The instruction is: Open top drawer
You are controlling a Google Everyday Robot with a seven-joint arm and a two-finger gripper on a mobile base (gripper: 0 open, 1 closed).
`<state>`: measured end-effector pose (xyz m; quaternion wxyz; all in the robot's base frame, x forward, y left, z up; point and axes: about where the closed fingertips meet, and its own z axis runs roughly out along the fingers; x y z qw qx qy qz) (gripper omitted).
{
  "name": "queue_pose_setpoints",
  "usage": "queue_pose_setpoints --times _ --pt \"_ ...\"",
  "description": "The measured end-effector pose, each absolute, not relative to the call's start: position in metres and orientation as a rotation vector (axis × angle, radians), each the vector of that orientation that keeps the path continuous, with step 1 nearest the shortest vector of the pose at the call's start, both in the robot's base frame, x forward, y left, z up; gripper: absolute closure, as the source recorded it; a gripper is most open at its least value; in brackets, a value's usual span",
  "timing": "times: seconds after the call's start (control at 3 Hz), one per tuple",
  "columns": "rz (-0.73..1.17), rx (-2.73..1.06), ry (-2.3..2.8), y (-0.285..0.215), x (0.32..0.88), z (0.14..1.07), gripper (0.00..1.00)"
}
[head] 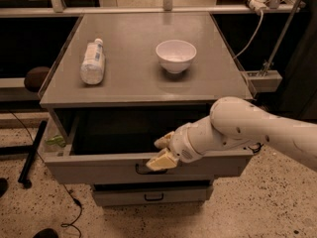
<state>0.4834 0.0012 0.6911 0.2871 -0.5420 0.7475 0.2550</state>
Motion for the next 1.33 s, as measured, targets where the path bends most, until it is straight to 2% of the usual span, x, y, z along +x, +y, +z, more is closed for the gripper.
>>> queue_pose_setpoints --times 0.33,1.0,1.33 --pt "0.681 -1.448 1.997 0.001 0.483 0.691 0.0" --pt "0.714 -1.478 2.027 -0.007 0.455 0.687 0.0" --pt "0.704 -1.459 2.035 -0.02 0.435 0.69 0.17"
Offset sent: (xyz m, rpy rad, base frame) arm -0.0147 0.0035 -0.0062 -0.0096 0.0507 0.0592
